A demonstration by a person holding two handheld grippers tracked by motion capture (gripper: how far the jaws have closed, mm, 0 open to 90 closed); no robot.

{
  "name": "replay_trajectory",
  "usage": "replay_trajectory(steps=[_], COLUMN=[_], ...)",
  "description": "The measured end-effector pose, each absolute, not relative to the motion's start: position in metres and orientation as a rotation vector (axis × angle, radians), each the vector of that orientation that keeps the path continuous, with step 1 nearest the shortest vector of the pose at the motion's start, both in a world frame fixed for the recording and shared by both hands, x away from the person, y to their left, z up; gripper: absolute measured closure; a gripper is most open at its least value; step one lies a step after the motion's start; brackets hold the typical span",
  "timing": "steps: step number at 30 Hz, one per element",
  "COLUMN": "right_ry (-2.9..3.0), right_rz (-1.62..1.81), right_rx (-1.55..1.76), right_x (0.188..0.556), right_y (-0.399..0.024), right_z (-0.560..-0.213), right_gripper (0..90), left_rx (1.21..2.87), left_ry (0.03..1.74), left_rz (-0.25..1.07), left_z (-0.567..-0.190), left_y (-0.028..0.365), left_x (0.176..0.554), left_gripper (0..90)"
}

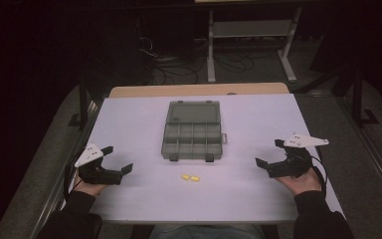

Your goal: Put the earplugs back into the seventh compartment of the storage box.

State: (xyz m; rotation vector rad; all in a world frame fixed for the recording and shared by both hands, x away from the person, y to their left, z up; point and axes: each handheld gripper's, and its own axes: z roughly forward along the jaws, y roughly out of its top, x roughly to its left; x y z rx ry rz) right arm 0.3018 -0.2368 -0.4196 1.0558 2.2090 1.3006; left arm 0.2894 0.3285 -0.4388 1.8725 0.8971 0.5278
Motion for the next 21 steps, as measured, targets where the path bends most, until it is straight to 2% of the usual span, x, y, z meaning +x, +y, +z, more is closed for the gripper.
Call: replay_trajectory(steps=[21], right_ry=[2.258], right_rz=[1.255], right_rx=[1.042], right_x=[0.3012], right_y=[-0.2301], right_z=[-0.4161], right_gripper=[0.0], left_rx=[1.881], left_ry=[0.889], left_rz=[0.529], left_z=[-0.4383], left_y=[0.3264], left_x=[0.2883], left_gripper=[0.0])
